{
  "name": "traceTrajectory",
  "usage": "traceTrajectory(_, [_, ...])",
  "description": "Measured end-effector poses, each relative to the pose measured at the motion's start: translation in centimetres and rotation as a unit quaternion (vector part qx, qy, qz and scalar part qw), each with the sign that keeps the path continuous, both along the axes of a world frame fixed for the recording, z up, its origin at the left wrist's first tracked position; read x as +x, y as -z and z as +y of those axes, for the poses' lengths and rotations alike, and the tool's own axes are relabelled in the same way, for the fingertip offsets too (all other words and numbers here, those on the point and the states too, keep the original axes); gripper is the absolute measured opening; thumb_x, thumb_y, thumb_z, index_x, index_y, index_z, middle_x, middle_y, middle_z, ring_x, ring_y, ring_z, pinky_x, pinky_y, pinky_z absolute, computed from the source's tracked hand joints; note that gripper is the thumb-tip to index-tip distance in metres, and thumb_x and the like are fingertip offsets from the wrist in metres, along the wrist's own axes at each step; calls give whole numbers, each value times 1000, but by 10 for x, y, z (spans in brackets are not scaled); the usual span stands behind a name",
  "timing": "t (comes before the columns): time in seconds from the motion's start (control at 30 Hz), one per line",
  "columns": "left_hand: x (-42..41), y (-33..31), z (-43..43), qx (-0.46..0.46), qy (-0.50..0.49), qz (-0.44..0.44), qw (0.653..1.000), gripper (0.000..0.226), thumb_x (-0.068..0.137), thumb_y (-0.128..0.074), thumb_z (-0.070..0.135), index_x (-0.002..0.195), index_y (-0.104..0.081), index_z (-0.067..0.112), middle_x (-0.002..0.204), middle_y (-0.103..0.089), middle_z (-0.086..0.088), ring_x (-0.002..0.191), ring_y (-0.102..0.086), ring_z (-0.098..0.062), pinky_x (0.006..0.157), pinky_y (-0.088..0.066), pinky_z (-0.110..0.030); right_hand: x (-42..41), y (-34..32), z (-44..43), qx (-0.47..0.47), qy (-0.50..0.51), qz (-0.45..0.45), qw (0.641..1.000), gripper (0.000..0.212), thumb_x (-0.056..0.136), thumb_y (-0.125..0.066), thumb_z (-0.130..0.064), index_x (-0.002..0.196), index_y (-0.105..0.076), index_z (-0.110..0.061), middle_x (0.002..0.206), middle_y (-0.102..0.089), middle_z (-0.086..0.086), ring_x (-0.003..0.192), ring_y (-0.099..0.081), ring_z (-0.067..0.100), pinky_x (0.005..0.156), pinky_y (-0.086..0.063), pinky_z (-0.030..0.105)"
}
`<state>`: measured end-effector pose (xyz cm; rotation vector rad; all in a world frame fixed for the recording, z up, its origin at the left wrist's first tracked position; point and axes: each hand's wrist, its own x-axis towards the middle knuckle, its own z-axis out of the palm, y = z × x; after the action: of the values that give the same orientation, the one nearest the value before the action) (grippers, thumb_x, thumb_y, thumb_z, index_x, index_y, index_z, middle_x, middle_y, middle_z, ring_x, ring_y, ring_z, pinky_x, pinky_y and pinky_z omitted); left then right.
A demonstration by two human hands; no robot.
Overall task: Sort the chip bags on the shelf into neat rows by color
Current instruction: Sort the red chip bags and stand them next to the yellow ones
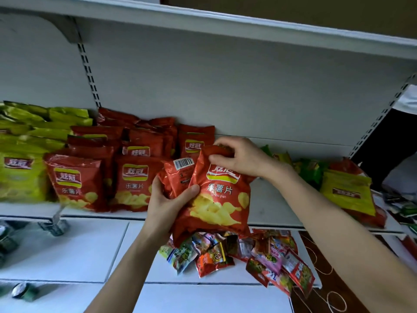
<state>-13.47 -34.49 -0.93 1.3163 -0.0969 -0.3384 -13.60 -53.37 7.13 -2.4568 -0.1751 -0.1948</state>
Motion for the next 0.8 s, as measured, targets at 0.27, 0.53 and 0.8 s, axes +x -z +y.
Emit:
traceTrajectory(0.27, [15, 12, 21, -8, -50, -7, 999, 85, 55, -81, 29, 129, -39, 26, 114, -60, 1, 98, -65, -21, 86, -54, -47, -25, 22, 4, 190, 270, -201, 922, 19, 82, -64, -36, 83, -59, -17, 77, -60, -11, 73, -57, -6, 67, -46, 17])
traceTrajectory(0.53, [21, 18, 24, 7, -90, -59, 994, 83, 58, -87, 39, 126, -41, 25, 116, -61, 3, 103, -64, -18, 91, -52, -46, -43, 66, 38, 232, 175, 13, 957, 38, 82, -65, -28, 113, -44, -28, 99, -52, -24, 88, -54, -9, 63, -46, 3])
traceTrajectory(0.8, [21, 17, 58, 0, -167, -92, 982, 42, 77, -72, 19, 103, -48, 41, 108, -62, 12, 97, -63, -6, 83, -54, -35, 42, 83, -34, 188, 314, -102, 925, 62, 78, -72, -30, 127, -44, -2, 126, -55, 13, 113, -54, 24, 89, -42, 26])
